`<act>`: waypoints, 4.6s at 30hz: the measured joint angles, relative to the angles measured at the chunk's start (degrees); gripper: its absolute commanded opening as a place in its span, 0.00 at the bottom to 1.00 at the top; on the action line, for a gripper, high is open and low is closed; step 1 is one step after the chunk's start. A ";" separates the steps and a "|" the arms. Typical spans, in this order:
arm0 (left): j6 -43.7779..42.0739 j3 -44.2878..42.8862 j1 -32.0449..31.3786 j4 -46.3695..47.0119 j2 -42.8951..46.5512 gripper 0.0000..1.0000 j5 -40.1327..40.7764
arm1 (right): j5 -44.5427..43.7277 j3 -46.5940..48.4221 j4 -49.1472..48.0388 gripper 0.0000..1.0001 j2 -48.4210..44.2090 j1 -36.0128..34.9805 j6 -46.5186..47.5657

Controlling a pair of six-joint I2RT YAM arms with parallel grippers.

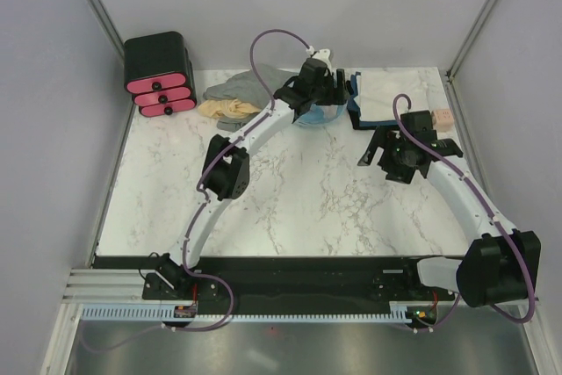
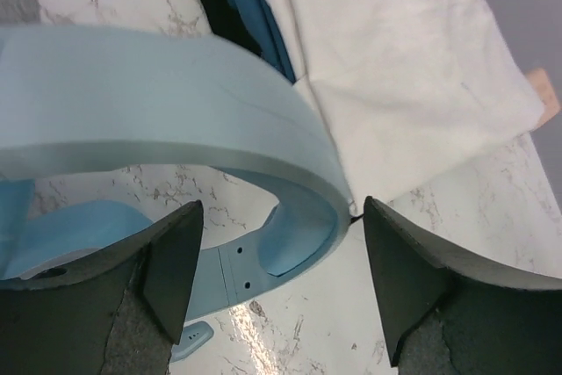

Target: Fold and stack the t-shirts

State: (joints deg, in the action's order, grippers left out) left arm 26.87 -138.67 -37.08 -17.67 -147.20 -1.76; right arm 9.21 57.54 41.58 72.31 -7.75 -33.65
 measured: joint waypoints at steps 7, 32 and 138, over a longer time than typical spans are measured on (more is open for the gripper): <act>-1.16 1.92 0.00 0.24 6.58 0.74 0.11 | 0.37 -0.85 -0.98 0.98 -0.02 0.00 0.31; -1.20 61.48 -1.36 -7.63 70.53 0.69 13.94 | -6.45 28.09 -10.78 0.98 32.65 -7.17 12.70; -2.93 74.90 4.87 -15.47 78.36 0.68 13.18 | -14.99 78.90 -5.66 0.61 70.84 -6.03 -2.19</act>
State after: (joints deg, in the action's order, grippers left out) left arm 23.94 -63.77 -32.21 -33.15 -68.84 11.42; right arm -5.78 136.44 35.92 143.15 -13.78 -35.83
